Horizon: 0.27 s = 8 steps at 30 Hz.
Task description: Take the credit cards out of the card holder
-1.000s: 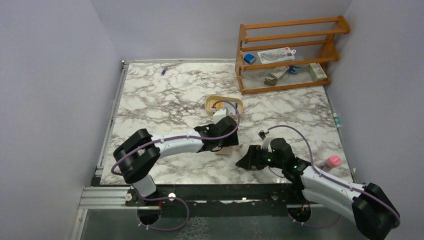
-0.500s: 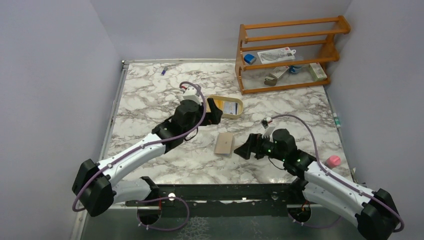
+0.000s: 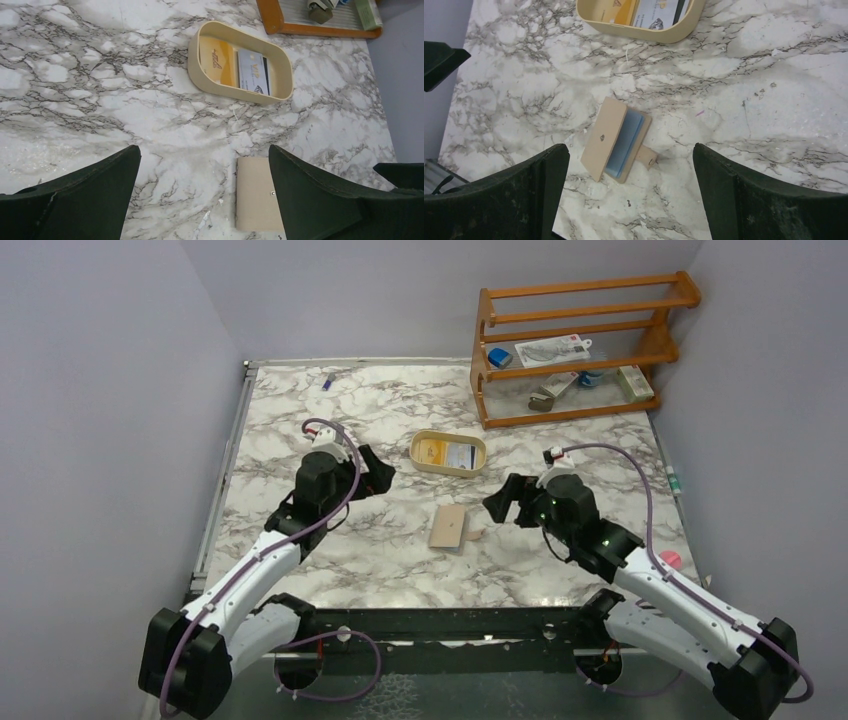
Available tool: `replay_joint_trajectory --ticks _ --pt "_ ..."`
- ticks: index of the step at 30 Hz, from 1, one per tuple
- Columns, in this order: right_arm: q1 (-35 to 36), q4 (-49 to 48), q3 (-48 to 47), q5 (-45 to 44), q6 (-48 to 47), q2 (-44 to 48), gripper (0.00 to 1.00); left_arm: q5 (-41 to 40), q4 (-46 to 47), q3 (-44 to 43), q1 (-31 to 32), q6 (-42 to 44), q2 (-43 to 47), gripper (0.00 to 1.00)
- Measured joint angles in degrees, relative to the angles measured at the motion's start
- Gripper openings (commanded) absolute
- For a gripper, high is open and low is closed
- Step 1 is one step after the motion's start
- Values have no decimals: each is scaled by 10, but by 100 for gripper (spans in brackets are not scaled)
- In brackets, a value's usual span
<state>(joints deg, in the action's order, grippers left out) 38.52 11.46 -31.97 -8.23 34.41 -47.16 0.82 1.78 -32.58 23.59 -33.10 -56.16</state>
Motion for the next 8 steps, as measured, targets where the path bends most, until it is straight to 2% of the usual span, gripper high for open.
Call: replay_joint_trajectory --ticks 8 --pt "0 3 0 -14 0 1 100 25 9 0 -6 8 23 99"
